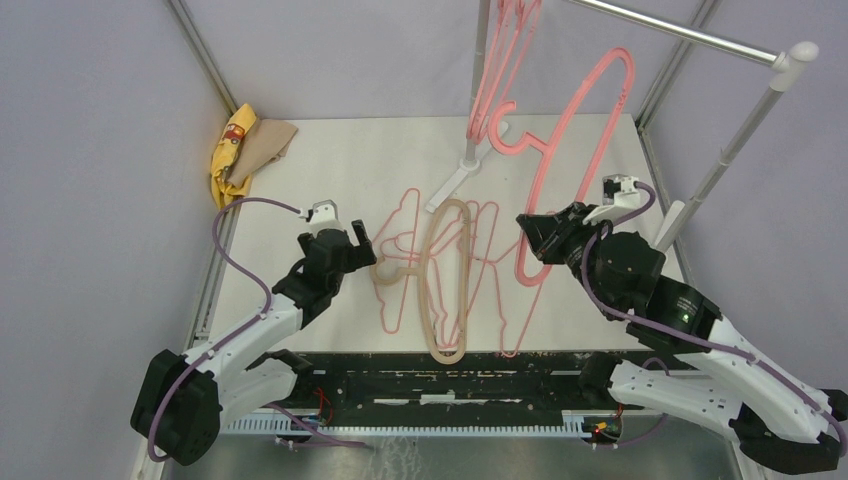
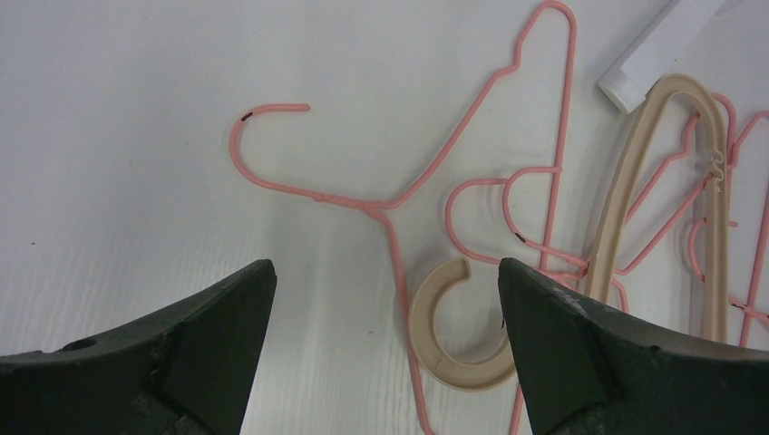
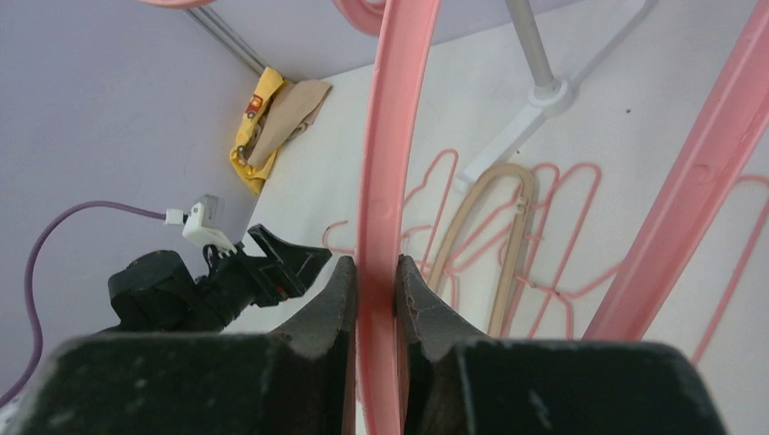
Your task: Organize the hangers
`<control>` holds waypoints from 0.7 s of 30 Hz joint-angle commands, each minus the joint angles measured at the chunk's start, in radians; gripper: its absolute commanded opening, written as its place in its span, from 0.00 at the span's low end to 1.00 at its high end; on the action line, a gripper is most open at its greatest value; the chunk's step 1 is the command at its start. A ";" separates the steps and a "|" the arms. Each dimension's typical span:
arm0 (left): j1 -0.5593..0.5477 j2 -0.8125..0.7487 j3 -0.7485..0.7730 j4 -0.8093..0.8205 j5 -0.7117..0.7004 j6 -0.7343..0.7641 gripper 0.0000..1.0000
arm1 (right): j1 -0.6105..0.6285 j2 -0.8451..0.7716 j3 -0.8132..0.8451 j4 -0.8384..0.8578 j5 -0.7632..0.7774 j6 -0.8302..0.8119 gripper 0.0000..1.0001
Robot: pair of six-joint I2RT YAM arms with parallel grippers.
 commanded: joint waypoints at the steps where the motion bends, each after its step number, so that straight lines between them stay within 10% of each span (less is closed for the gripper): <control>1: -0.006 -0.029 0.030 0.017 -0.017 0.021 0.99 | -0.021 0.089 0.099 0.179 0.034 -0.114 0.01; 21: -0.006 -0.011 0.020 0.024 -0.069 0.056 0.99 | -0.497 0.409 0.181 0.608 -0.506 0.227 0.01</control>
